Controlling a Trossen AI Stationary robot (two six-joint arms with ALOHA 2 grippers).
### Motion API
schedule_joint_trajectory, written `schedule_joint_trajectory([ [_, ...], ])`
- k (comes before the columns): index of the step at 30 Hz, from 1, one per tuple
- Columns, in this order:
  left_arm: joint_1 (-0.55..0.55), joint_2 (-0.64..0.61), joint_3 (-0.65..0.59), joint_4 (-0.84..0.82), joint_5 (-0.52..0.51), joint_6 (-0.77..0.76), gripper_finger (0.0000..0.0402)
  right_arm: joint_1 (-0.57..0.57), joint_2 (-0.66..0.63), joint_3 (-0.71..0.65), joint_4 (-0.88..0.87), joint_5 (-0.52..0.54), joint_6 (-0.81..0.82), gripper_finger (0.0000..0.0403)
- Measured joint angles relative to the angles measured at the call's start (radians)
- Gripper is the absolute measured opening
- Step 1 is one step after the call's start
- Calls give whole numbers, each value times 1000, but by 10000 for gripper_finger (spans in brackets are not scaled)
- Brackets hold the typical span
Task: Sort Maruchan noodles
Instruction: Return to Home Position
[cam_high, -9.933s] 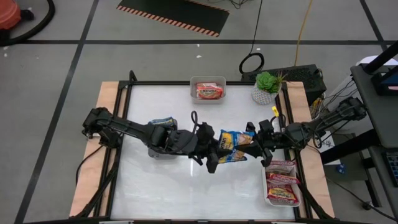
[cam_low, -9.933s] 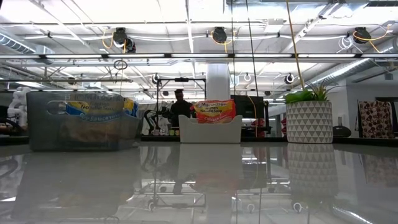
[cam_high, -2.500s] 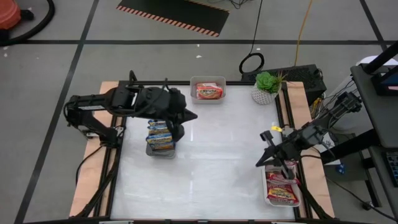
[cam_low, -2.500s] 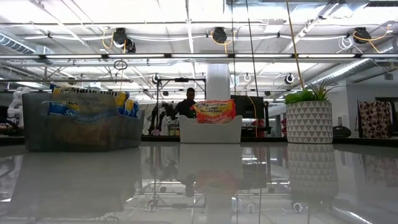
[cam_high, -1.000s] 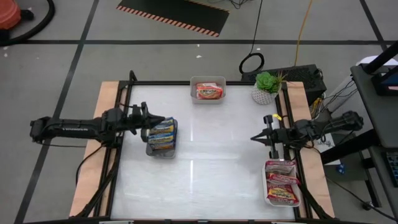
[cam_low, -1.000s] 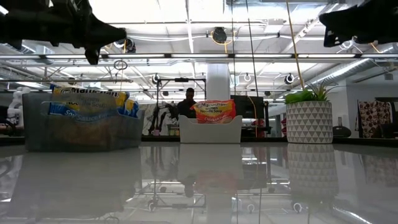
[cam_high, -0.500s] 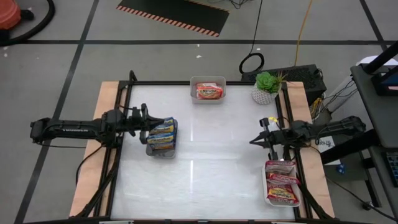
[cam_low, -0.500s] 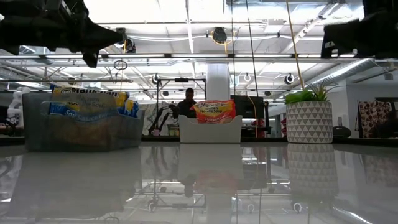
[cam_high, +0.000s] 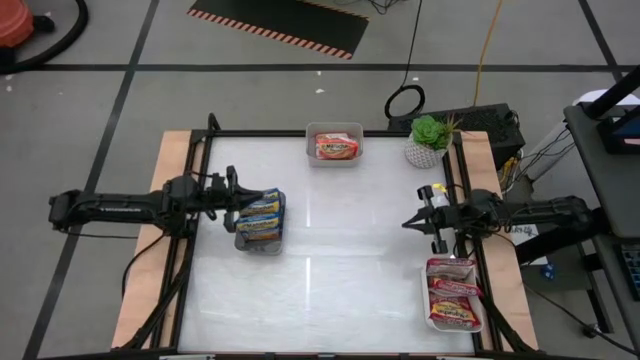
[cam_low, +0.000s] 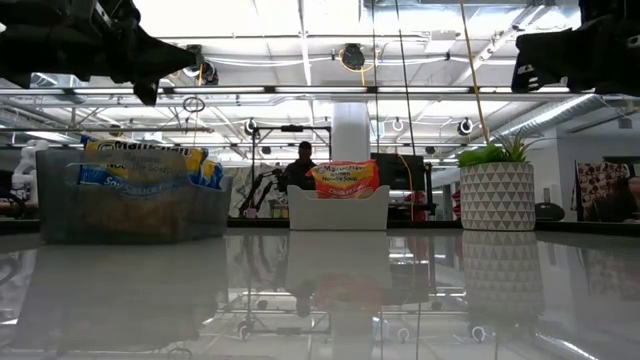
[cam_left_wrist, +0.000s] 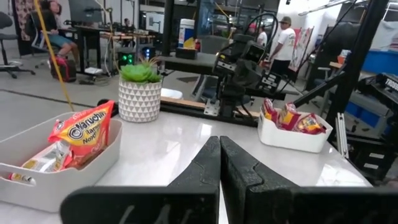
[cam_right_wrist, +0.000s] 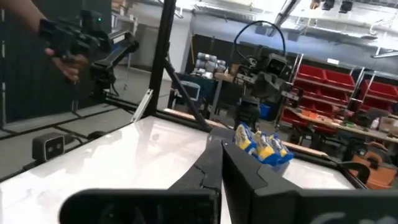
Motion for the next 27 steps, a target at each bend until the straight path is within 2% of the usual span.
schedule_joint_trajectory([
  [2,0,-15,0,-7,5,5,0,-18,0,-1,-10,-35,0,0],
  [6,0,-48,0,-60,6,-3,1,-62,0,-1,-62,-18,-14,0],
  [8,0,-71,0,-96,6,-9,1,-81,0,-1,-107,75,-26,0],
  [12,-2,-117,0,-154,7,-12,1,-95,1,-2,-161,348,45,0],
  [13,-2,-129,0,-163,7,-12,1,-94,0,-2,-158,379,50,0],
  [15,-2,-154,0,-181,7,-15,1,-94,0,-2,-143,375,20,0],
  [19,-2,-215,0,-240,7,-11,1,-94,-20,-3,-151,283,-13,0],
  [27,-2,-374,0,-387,-3,15,1,-94,-130,-3,-290,274,-7,0],
])
